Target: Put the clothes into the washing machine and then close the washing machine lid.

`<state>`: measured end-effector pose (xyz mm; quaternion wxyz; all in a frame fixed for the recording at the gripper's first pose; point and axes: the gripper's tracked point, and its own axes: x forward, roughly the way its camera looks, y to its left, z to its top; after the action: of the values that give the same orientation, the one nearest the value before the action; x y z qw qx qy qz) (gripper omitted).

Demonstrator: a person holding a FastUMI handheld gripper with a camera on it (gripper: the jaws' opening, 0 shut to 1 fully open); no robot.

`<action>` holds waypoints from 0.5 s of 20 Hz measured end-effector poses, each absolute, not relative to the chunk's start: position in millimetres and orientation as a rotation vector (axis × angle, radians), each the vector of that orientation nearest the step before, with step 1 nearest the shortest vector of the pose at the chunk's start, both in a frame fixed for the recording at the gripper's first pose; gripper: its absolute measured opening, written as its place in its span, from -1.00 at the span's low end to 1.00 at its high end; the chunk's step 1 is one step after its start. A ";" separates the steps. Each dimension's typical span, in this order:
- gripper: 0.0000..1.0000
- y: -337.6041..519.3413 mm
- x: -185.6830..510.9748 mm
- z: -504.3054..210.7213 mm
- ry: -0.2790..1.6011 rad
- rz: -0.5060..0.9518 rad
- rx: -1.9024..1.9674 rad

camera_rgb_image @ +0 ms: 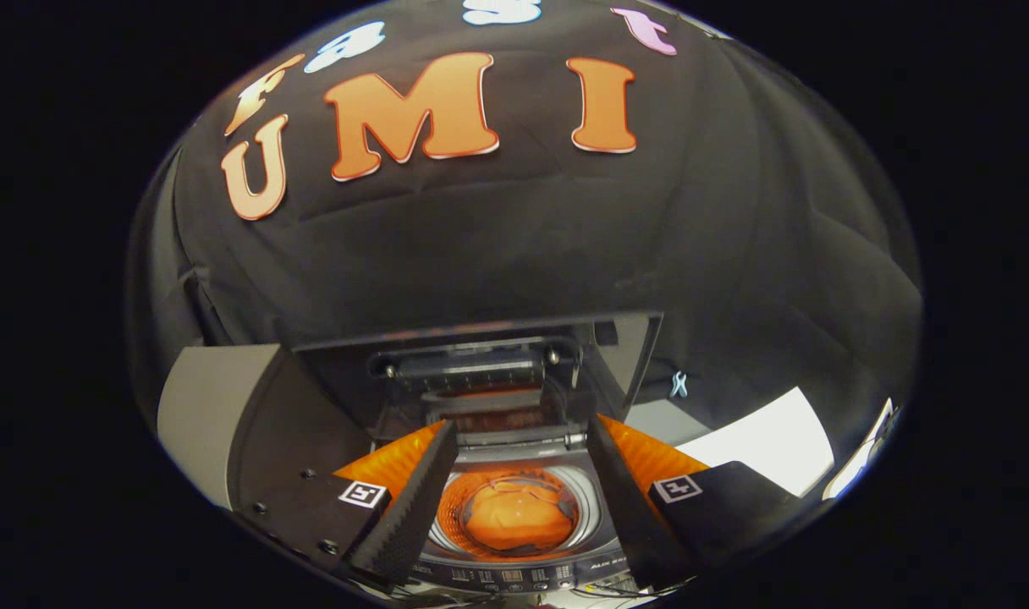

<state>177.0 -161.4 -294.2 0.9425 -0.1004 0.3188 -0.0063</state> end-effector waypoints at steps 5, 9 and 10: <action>0.98 -136.8 207.2 -250.8 0.577 0.025 -0.231; 0.97 -119.9 235.7 -240.6 0.531 0.056 -0.246; 0.97 -115.5 242.3 -239.6 0.525 0.063 -0.247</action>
<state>242.3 -115.5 -239.6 0.9577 -0.1215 0.2588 0.0312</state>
